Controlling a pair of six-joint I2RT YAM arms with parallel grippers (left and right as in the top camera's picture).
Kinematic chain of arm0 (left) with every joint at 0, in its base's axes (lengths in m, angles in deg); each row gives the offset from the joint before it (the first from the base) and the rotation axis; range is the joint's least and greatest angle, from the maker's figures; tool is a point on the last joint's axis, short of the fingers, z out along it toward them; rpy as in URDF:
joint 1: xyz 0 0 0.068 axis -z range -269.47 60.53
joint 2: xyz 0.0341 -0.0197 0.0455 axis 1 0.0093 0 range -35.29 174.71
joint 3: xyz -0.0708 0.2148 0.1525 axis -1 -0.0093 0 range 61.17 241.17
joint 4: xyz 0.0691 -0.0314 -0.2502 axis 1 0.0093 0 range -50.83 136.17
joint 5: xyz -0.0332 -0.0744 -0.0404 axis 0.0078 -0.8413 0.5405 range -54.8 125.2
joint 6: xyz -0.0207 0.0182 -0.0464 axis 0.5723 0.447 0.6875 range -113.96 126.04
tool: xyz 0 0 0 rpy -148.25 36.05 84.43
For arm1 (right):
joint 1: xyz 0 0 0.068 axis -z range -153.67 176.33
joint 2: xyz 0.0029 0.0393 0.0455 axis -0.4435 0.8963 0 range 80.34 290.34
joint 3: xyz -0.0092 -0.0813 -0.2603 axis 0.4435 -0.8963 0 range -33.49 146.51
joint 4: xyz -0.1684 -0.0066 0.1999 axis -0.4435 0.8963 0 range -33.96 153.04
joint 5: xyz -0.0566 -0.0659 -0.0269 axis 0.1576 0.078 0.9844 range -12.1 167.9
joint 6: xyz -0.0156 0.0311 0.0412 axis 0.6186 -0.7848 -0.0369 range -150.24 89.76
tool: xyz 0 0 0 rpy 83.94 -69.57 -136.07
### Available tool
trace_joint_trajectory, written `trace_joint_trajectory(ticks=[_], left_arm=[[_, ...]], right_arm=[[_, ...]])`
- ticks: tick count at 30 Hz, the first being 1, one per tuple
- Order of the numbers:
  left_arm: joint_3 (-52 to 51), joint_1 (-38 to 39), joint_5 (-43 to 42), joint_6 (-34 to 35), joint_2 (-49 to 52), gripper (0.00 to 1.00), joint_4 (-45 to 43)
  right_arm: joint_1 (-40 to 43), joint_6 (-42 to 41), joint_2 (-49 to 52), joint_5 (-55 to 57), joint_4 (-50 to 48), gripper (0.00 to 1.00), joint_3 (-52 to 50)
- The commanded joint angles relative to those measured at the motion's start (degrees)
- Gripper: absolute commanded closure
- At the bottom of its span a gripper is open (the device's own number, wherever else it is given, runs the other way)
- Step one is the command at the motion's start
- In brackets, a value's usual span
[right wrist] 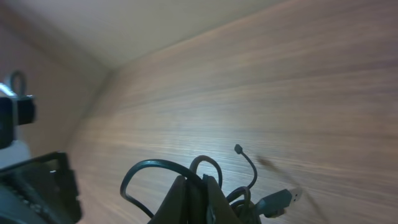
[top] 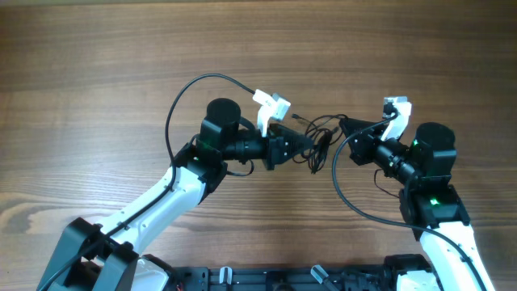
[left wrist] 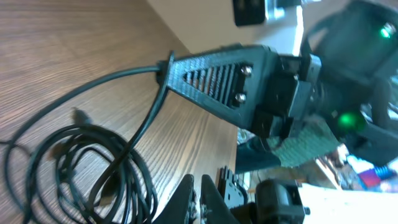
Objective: Untangle cables
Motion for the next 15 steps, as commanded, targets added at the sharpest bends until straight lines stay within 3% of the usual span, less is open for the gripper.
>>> trace_joint_trajectory(ticks=[1,15], left_arm=[[0.5,-0.4,-3.9,-5.7,-1.0,0.92,-0.3],[0.5,-0.4,6.3,-5.5,-1.0,0.85,1.2]], right_arm=[[0.1,0.9,0.2,-8.7,-2.3,0.96,-0.1],[0.1,6.2,0.2,-16.1,-4.4,0.96,-0.1]])
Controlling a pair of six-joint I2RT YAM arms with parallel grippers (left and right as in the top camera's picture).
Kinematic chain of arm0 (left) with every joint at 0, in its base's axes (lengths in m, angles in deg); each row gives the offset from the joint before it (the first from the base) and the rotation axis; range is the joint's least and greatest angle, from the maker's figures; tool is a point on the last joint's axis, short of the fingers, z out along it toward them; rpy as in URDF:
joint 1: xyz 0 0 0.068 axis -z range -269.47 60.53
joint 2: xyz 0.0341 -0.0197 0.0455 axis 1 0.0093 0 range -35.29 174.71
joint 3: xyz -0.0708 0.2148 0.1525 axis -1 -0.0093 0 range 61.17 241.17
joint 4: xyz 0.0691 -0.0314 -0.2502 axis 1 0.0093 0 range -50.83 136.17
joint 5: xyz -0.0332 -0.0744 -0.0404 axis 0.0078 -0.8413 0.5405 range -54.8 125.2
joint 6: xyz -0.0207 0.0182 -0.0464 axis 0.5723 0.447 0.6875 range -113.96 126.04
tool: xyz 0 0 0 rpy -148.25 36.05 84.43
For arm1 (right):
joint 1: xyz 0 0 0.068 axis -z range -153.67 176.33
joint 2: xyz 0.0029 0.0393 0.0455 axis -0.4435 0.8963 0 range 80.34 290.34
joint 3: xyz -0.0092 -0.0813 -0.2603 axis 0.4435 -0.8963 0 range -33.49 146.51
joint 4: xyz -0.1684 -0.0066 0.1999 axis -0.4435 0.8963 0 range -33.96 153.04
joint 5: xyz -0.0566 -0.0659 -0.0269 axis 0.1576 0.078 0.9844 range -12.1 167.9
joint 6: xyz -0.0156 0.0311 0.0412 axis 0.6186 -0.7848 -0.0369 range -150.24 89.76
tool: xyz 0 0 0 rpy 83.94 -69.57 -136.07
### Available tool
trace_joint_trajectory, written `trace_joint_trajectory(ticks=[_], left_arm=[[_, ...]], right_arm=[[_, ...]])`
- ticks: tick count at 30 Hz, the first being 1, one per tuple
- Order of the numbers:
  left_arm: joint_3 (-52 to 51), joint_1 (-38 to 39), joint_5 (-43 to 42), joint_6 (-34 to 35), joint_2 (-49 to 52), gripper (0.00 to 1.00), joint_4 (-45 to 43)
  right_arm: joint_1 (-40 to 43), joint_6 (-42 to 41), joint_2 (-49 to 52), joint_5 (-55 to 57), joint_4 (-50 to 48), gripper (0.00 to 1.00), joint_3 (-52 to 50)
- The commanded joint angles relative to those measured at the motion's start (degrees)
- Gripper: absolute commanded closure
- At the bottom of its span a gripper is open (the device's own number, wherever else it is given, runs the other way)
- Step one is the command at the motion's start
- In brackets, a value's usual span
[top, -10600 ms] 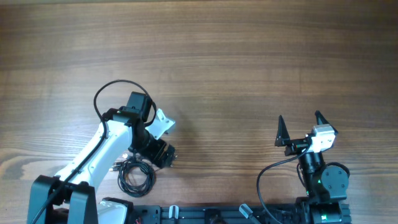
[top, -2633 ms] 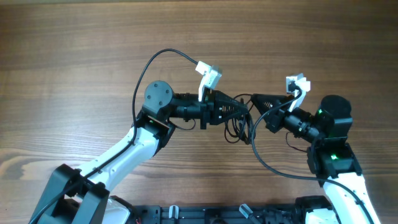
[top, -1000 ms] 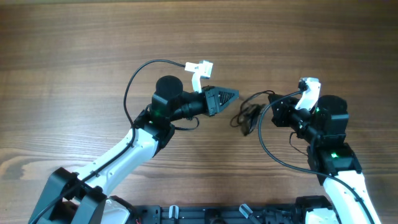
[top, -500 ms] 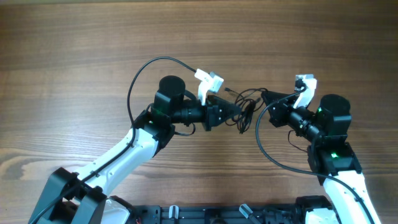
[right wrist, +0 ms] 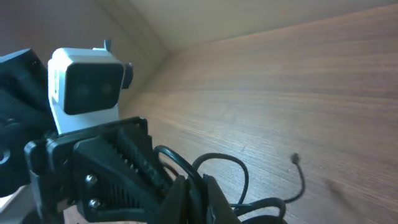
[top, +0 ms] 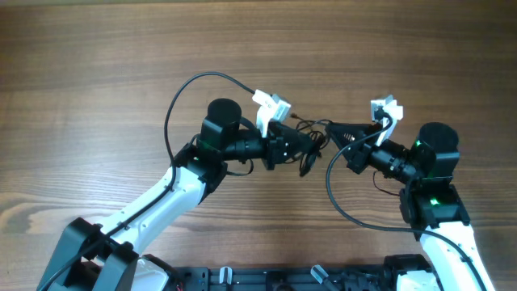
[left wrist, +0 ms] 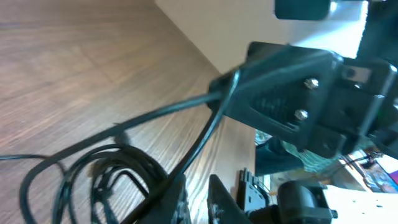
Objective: Untangle cables
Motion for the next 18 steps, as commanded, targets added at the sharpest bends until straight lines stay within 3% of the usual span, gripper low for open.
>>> trace_joint_trajectory(ticks=[1,2,3,4,9,18], left_arm=[[0.5,-0.4,1.2,-1.1,-1.0,0.8,-0.2],[0.5,-0.4,0.3,-1.1,-1.0,0.78,-0.2],[0.5,-0.4,-0.9,-1.1,-1.0,0.6,-0.3],[0.5,-0.4,-2.6,-1.2,-1.1,0.0,-0.8],[0.5,-0.4,-6.7,-1.1,-1.3,0.0,-1.7],[0.5,0.1,-5.8,-1.3,-1.3,0.0,1.5]], right_arm=[[0.1,2.0,0.3,-1.6,-0.3,0.96,-0.1],[0.1,2.0,0.3,-0.9,-0.2,0.96,-0.1],[0.1,2.0,0.3,-0.3,0.1,0.96,-0.1],[0.1,2.0,0.3,0.1,0.3,0.96,-0.1],[0.1,2.0,0.3,0.2,0.5,0.96,-0.1],[0.1,1.8,0.2,0.2,0.5,0.96,-0.1]])
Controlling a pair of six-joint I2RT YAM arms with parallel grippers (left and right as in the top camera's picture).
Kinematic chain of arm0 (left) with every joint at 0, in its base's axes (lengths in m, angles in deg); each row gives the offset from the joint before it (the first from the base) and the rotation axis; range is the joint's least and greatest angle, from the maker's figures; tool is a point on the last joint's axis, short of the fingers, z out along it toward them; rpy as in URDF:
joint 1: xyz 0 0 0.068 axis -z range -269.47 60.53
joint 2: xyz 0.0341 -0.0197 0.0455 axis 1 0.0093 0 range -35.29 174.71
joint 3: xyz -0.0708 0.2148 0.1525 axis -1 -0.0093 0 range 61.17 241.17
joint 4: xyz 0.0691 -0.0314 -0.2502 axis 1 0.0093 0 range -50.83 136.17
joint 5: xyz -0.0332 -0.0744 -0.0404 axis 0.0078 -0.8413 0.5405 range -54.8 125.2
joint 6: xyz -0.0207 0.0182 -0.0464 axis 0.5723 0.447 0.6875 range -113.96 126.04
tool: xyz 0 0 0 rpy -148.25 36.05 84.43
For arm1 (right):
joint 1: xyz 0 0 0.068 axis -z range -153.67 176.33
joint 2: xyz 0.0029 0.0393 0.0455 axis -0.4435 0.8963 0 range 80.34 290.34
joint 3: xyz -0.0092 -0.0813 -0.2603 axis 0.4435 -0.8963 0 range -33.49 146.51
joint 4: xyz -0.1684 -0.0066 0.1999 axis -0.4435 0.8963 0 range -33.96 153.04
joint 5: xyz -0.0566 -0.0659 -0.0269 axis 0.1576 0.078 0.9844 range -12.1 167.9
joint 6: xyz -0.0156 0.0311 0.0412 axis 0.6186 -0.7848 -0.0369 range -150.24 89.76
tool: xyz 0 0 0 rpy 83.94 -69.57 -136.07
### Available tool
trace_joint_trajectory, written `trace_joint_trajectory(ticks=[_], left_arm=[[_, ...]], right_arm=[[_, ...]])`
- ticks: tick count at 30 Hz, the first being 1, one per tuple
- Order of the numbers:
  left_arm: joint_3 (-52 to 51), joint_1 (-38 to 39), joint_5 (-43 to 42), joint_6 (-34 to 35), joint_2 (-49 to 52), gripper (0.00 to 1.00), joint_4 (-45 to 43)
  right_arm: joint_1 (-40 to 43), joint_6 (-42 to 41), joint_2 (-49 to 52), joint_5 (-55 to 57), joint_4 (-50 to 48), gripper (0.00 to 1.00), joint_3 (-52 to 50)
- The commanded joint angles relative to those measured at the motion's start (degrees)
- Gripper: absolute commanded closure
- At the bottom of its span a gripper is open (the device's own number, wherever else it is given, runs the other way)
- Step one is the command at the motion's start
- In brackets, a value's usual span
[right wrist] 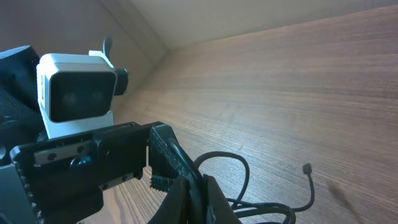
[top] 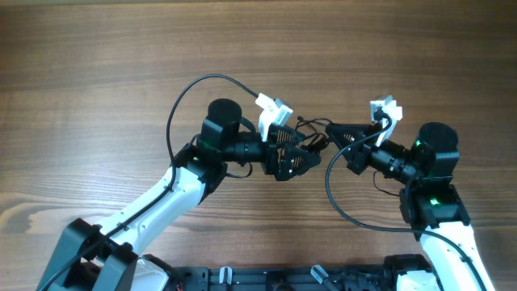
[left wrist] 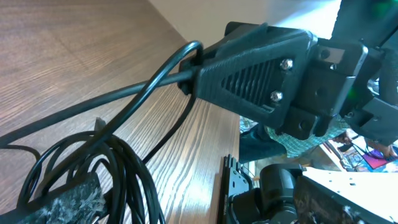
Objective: Untangle cables
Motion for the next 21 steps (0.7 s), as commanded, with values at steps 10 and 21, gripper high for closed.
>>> trace_joint_trajectory(ticks=[10,21], left_arm=[[0.4,-9.0,-8.5,-8.7,-7.0,0.0,2.3],[0.4,-6.1,-5.6,-12.7,-5.9,0.0,7.2]], right_arm=[[0.1,1.0,0.3,-0.3,0.0,0.96,-0.1],[0.1,-2.1,0.2,-9.6,-7.1,0.96,-0.1]])
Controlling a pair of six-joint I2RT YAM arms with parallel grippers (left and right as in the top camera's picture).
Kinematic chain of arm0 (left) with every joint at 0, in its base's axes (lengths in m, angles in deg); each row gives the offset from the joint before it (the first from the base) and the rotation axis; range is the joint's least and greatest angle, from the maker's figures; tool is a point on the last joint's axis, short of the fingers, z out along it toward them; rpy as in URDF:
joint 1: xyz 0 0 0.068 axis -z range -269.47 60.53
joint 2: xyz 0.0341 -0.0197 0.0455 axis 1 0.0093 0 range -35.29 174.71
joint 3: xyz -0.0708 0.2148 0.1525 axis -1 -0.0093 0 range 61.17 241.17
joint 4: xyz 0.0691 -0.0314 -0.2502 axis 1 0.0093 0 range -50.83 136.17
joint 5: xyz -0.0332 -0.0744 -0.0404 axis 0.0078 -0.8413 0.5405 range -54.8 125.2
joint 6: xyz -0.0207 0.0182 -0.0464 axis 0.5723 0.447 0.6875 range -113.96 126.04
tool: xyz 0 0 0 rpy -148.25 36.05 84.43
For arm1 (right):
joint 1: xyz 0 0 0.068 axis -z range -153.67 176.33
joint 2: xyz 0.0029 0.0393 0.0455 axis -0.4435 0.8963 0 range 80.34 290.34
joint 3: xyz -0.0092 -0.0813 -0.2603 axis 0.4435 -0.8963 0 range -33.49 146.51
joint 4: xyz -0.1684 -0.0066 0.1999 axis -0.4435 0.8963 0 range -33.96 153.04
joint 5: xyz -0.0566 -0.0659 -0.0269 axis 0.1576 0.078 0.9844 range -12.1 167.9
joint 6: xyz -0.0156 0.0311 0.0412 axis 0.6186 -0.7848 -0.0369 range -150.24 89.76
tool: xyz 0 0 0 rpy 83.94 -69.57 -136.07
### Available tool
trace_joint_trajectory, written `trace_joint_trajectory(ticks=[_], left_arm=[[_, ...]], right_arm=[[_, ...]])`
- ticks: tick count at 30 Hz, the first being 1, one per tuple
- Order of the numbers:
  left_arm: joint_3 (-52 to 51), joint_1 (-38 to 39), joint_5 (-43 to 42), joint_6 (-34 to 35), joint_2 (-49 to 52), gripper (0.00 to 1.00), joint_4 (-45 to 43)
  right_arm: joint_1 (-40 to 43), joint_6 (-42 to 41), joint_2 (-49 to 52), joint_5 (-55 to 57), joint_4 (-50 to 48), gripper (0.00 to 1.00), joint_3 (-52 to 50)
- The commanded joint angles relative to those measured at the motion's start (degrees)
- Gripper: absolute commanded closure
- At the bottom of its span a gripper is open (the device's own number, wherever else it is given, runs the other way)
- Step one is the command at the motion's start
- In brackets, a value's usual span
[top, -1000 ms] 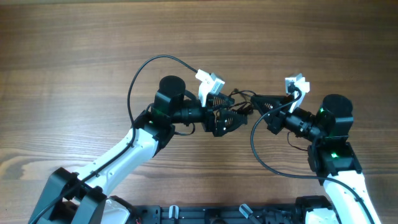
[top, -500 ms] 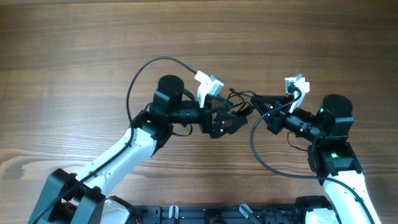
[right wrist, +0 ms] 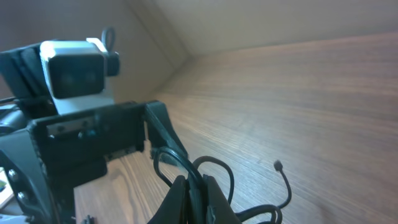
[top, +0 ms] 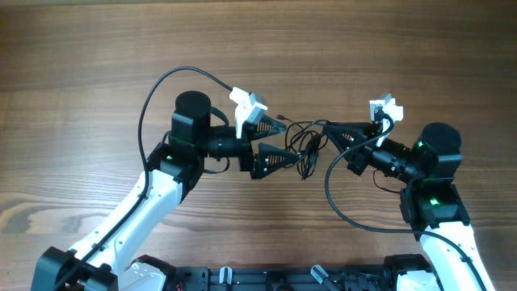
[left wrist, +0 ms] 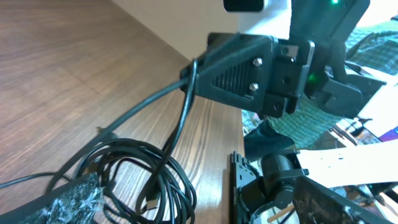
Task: Untangle cables
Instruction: 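Lower the bundle with the left gripper and release it on the table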
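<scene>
A tangle of thin black cables [top: 304, 149] lies on the wooden table between the two arms. My right gripper [top: 327, 127] is shut on a strand that runs out of the tangle; in the right wrist view the strand sits pinched between the jaws [right wrist: 193, 186]. My left gripper [top: 287, 139] stands open just left of the tangle, with one finger above the coils and one below. The left wrist view shows the coils [left wrist: 143, 174] lying between its spread fingers, a plug end among them. Beyond the coils is the right gripper [left wrist: 189, 71].
Each arm trails its own black camera lead: one arcs over the left arm [top: 161, 89], and one hangs in a loop beside the right arm [top: 339, 202]. The wooden tabletop [top: 97, 48] stretches behind both arms. A black rail [top: 266, 279] runs along the near edge.
My left arm has moved to the left, so its open fingers now stand at the tangle's left side and no longer over it. The right gripper stays shut on its strand in the same place.
At first both grippers were shut at the tangle, the right one farther right. Then the right gripper stood closer in, still pinching its strand. The left gripper then stood open at the coils, and now sits farther left, still open.
</scene>
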Motion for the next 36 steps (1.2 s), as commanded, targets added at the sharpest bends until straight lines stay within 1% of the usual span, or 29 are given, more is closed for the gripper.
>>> trace_joint_trajectory(ticks=[1,3,5,6,7,8,9,11,13,15,17,18,20,23,30,31,32,34,35,36], left_arm=[[0.4,2.6,5.4,-1.8,0.5,0.0,0.7],[0.4,4.0,8.2,-1.8,0.5,0.0,0.8],[0.4,5.4,8.3,-1.8,0.4,0.01,0.4],[0.4,6.0,8.3,-1.8,0.4,0.1,0.3],[0.4,6.9,8.3,-1.8,0.4,0.28,0.3],[0.4,7.3,8.3,-1.8,0.4,0.4,0.3],[0.4,8.1,8.3,-1.8,0.4,0.63,0.3],[0.4,8.6,8.4,-1.7,0.4,0.96,0.3],[0.4,8.6,10.7,-0.1,0.4,0.96,0.7],[0.4,8.6,17.4,3.4,0.4,0.96,2.3],[0.4,8.6,25.8,7.8,0.4,0.96,4.7],[0.4,8.6,32.9,12.0,0.4,0.96,7.3],[0.4,8.6,40.2,16.5,0.4,0.96,10.7],[0.4,8.6,44.0,18.1,0.4,0.96,13.6],[0.4,8.6,44.0,18.0,0.4,0.96,12.7],[0.4,8.6,44.0,18.0,0.4,0.96,12.6],[0.4,8.6,44.1,17.9,0.4,0.96,12.6],[0.4,8.6,44.1,17.9,0.4,0.96,12.6],[0.4,8.6,44.1,17.9,0.4,0.96,12.6],[0.4,8.6,44.1,17.7,0.4,0.96,12.6]], right_arm=[[0.1,-0.9,0.3,-5.4,-2.3,0.96,-0.1],[0.1,-0.9,0.3,-5.9,-2.4,0.95,-0.1],[0.1,-0.9,0.3,-5.9,-2.4,0.96,-0.1],[0.1,-0.9,0.3,-5.5,-2.4,0.96,-0.1],[0.1,-0.9,0.3,-4.7,-2.2,0.96,-0.1],[0.1,-0.9,0.3,-3.8,-1.8,0.96,-0.1],[0.1,-0.9,0.3,-3.1,-1.4,0.96,-0.1],[0.1,-0.9,0.3,-0.2,0.5,0.96,-0.1],[0.1,-0.9,0.3,4.3,3.3,0.96,-0.1],[0.1,-0.9,0.3,9.2,6.1,0.96,-0.1],[0.1,-1.0,0.3,14.0,8.8,0.96,-0.1],[0.1,-0.9,0.3,16.1,10.0,0.96,-0.1],[0.1,-1.0,0.3,18.4,11.0,0.96,-0.1],[0.1,-0.9,0.2,18.4,11.0,0.96,-0.1],[0.1,-0.9,0.3,17.9,11.0,0.95,-0.1],[0.1,-0.9,0.3,18.0,11.0,0.74,-0.1],[0.1,-0.9,0.3,18.0,11.0,0.46,-0.1],[0.1,-0.9,0.3,18.0,11.0,0.17,-0.1],[0.1,-0.9,0.3,18.0,11.0,0.07,-0.1],[0.1,-0.9,0.3,18.0,11.0,0.02,-0.1]])
